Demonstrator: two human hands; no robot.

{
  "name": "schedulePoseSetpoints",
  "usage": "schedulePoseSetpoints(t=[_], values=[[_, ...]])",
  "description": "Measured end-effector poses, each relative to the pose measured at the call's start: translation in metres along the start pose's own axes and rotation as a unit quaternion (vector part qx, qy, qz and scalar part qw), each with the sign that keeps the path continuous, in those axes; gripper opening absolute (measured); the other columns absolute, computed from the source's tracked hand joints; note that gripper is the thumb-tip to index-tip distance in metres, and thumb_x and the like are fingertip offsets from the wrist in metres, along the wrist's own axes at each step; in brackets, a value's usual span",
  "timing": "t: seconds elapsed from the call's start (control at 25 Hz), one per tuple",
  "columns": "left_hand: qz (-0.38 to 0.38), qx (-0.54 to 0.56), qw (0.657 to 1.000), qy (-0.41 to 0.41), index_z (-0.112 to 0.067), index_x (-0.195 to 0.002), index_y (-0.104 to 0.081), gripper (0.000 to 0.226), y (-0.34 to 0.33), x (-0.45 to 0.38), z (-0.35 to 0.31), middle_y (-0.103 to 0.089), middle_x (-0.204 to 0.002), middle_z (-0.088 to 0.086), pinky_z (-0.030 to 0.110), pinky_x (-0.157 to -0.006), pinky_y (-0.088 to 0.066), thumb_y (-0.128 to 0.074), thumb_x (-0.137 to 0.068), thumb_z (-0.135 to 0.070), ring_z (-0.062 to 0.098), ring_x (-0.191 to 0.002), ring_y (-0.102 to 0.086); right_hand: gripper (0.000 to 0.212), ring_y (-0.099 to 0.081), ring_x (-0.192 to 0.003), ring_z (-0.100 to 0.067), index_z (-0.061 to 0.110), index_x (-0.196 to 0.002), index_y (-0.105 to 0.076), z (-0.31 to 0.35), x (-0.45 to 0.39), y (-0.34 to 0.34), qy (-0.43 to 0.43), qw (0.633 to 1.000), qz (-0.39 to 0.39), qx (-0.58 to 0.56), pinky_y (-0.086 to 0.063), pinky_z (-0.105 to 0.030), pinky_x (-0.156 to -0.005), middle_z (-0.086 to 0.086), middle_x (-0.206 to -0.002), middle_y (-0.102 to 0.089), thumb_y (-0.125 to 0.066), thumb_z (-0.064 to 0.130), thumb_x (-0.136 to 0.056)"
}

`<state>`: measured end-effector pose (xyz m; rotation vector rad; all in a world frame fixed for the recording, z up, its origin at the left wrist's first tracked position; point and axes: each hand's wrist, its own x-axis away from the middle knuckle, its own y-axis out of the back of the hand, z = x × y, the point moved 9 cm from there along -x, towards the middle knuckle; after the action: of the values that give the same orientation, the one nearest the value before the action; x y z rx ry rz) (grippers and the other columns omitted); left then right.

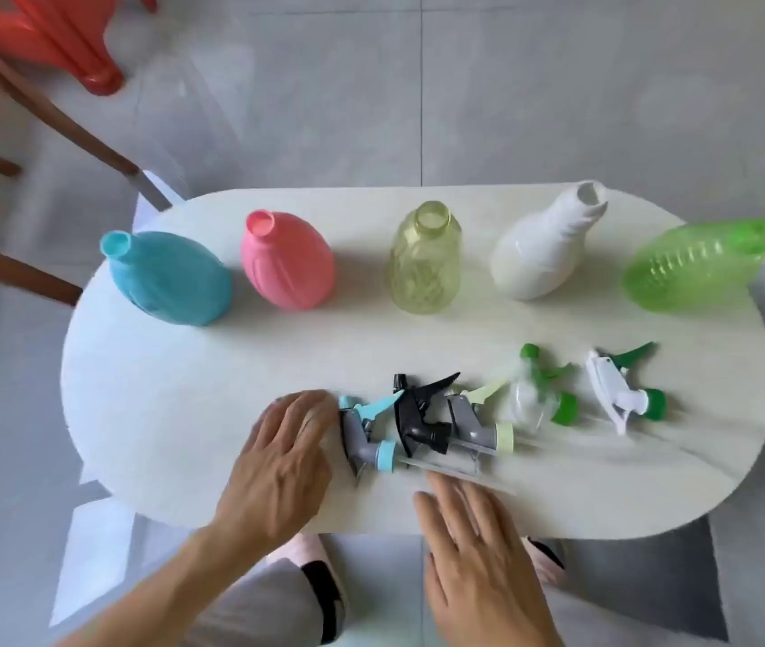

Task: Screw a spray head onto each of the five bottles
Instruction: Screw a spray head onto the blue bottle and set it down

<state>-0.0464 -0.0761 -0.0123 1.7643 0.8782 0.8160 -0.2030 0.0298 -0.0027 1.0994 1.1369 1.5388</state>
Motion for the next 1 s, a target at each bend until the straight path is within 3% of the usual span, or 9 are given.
schedulePoseSetpoints(t=[0.12, 0.2, 0.28, 0.36, 0.48, 0.64, 0.88, 1.0], values=[[-0.03, -0.043, 0.993, -0.106, -0.004, -0.133, -0.063, 0.048, -0.012, 0.01, 0.005, -0.057, -0.144, 0.015, 0.043, -0.107, -0.043, -0.047, -0.093, -0.024, 0.033, -0.129, -0.054, 0.048, -0.061, -0.109, -0.032, 0.016, -0.102, -0.078, 0.005, 0.002, -0.017, 0.019, 0.995, -0.101, 0.018, -0.048, -0.044, -0.087, -0.011, -0.117, -0.074, -0.069, 0.024, -0.055], [-0.047, -0.056, 0.991, -0.115, -0.013, -0.127, -0.068, 0.045, -0.007, 0.004, 0.006, -0.063, -0.137, 0.007, 0.032, -0.091, -0.049, -0.052, -0.087, -0.028, 0.027, -0.115, -0.063, 0.049, -0.072, -0.093, -0.029, 0.023, -0.101, -0.067, 0.004, -0.004, -0.027, 0.006, 0.987, -0.155, 0.035, -0.058, -0.037, -0.068, -0.003, -0.101, -0.079, -0.073, 0.033, -0.053], [-0.054, -0.06, 0.989, -0.122, -0.021, -0.121, -0.069, 0.041, -0.003, -0.003, 0.001, -0.065, -0.129, -0.001, 0.03, -0.07, -0.057, -0.054, -0.084, -0.031, 0.021, -0.1, -0.067, 0.052, -0.07, -0.084, -0.028, 0.027, -0.098, -0.056, 0.005, -0.013, -0.033, -0.004, 0.985, -0.166, 0.04, -0.057, -0.035, -0.054, 0.004, -0.087, -0.08, -0.075, 0.039, -0.051], [-0.035, -0.074, 0.989, -0.122, -0.025, -0.117, -0.067, 0.034, 0.0, -0.002, -0.002, -0.065, -0.126, -0.007, 0.031, -0.059, -0.058, -0.054, -0.086, -0.034, 0.017, -0.094, -0.067, 0.045, -0.073, -0.076, -0.026, 0.028, -0.094, -0.066, 0.008, -0.005, -0.03, 0.001, 0.98, -0.194, 0.054, -0.057, -0.036, -0.053, 0.003, -0.084, -0.08, -0.074, 0.032, -0.05], [-0.035, -0.089, 0.993, -0.075, -0.029, -0.12, -0.061, 0.029, 0.008, 0.003, 0.0, -0.057, -0.132, -0.014, 0.034, -0.073, -0.056, -0.053, -0.093, -0.039, 0.015, -0.104, -0.062, 0.068, -0.075, -0.084, -0.032, 0.024, -0.098, -0.078, 0.01, 0.004, -0.029, 0.015, 0.981, -0.174, 0.086, -0.059, -0.043, -0.065, -0.005, -0.105, -0.077, -0.081, 0.036, -0.032], [-0.048, -0.101, 0.993, -0.027, -0.021, -0.124, -0.053, 0.031, 0.001, 0.018, -0.008, -0.056, -0.134, -0.006, 0.037, -0.083, -0.051, -0.049, -0.097, -0.034, 0.021, -0.111, -0.059, 0.077, -0.072, -0.096, -0.035, 0.018, -0.113, -0.074, 0.014, 0.019, -0.021, 0.004, 0.989, -0.129, 0.077, -0.06, -0.045, -0.075, -0.009, -0.117, -0.073, -0.086, 0.031, -0.038], [-0.113, -0.043, 0.987, -0.103, -0.011, -0.134, -0.048, 0.032, -0.001, 0.048, -0.025, -0.049, -0.139, 0.002, 0.031, -0.095, -0.042, -0.035, -0.106, -0.02, 0.021, -0.121, -0.049, 0.083, -0.07, -0.107, -0.037, 0.015, -0.122, -0.071, 0.024, 0.029, -0.029, -0.032, 0.99, -0.093, 0.096, -0.057, -0.048, -0.086, -0.01, -0.125, -0.071, -0.089, 0.03, -0.043], [-0.102, -0.03, 0.988, -0.111, -0.012, -0.13, -0.05, 0.029, -0.003, 0.046, -0.024, -0.05, -0.136, 0.002, 0.031, -0.096, -0.041, -0.037, -0.106, -0.02, 0.021, -0.121, -0.049, 0.069, -0.071, -0.104, -0.034, 0.014, -0.116, -0.074, 0.023, 0.032, -0.026, -0.028, 0.991, -0.105, 0.073, -0.059, -0.047, -0.084, -0.008, -0.12, -0.073, -0.087, 0.035, -0.052]])
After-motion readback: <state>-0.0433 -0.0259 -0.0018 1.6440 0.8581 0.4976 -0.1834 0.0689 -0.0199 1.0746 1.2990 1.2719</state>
